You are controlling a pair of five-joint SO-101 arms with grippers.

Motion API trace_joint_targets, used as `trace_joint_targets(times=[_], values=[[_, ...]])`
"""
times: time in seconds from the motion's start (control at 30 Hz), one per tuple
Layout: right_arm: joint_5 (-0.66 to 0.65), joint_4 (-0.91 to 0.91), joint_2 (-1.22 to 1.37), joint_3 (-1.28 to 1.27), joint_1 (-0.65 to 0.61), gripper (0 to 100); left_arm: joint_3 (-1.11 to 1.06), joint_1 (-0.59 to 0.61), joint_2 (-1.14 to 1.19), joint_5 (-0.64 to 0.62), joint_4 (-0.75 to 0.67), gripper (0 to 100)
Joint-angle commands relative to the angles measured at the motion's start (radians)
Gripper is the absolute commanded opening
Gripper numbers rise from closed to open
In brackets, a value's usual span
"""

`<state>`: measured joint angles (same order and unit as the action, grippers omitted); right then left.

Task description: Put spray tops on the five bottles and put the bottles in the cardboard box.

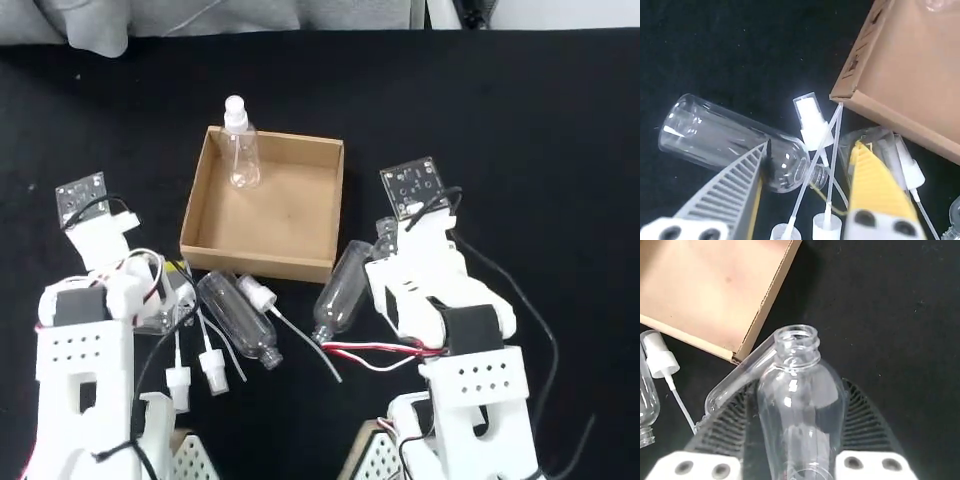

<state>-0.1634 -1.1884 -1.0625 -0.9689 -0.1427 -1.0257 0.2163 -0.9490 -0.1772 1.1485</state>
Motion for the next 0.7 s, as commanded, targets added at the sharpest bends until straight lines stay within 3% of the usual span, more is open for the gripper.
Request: trace_joint_targets(times=[0.0, 0.23, 0.47, 0.67], values=[[0.006, 0.034, -0.031, 0.005, 0.037, 9.9, 0.101, -0.002, 0.087, -0.031, -0.029, 24], [0.006, 0.034, -0.031, 0.005, 0.037, 9.9, 0.193, -0.001, 0.236, -0.149, -0.028, 25], [0.006, 0.034, -0.031, 0.005, 0.037, 9.9, 0.266, 0.012, 0.374, -0.163, -0.028, 24], [0.006, 0.034, -0.031, 0.005, 0.037, 9.9, 0.326, 0.045, 0.431, -0.163, -0.029, 14]])
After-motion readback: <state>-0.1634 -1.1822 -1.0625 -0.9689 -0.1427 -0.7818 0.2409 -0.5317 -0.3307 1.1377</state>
